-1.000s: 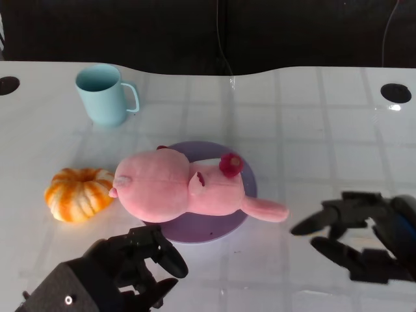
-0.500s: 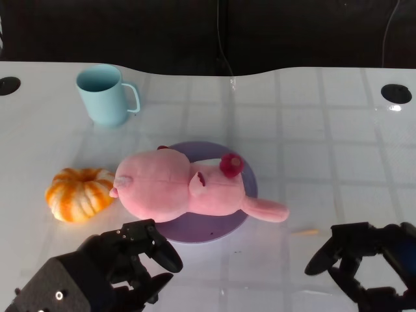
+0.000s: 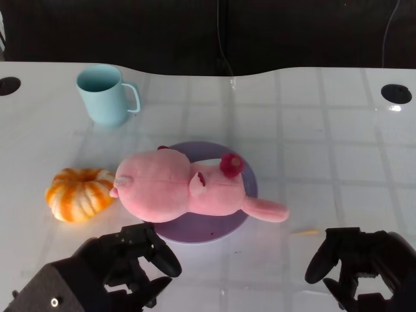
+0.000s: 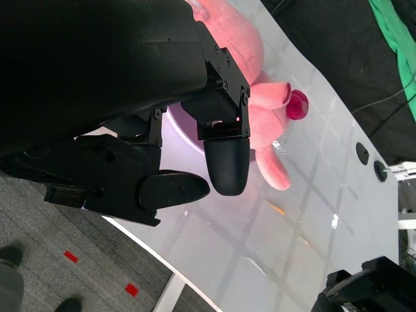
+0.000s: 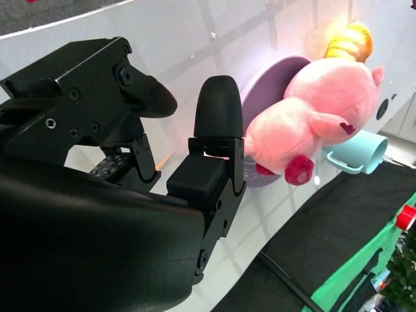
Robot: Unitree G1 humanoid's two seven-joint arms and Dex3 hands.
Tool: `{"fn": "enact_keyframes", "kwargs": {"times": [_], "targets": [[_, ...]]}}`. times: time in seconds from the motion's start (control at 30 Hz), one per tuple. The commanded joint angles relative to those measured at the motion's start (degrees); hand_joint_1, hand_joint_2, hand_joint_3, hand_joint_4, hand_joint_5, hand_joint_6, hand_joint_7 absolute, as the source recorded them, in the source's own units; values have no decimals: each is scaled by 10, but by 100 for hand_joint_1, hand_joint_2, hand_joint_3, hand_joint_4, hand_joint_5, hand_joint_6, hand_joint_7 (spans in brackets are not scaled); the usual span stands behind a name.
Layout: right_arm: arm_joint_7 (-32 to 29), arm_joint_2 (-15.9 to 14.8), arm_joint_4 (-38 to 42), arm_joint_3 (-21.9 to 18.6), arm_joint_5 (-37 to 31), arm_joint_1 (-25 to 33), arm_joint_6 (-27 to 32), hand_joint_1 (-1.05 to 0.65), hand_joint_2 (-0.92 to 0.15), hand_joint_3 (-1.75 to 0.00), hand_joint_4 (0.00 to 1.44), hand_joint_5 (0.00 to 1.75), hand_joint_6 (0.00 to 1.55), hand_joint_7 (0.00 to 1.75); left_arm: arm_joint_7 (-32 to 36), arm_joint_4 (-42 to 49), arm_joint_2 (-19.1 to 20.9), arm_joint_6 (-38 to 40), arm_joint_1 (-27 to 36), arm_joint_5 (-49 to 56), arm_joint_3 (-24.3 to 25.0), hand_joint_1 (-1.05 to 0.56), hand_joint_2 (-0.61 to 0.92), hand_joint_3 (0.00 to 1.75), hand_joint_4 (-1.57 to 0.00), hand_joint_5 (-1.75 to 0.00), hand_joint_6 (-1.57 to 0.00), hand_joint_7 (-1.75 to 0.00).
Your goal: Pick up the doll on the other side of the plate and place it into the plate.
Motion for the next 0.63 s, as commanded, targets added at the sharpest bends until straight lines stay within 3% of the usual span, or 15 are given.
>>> {"fn": "enact_keyframes", "kwargs": {"times": [0.03,0.63], "targets": [[0,-2,-10,0,4,0,2,8,-56,-100,76,169,76,128,-6,-7,12,-3,6,4,1,-15,92,48,-59,-156,-57,-138],[1,-6,1,4,3,-9,-19,9,-53,-104,73,170,76,128,-9,5,15,-8,1,-8,9,-11,92,49,-59,-157,-56,-140]]}}
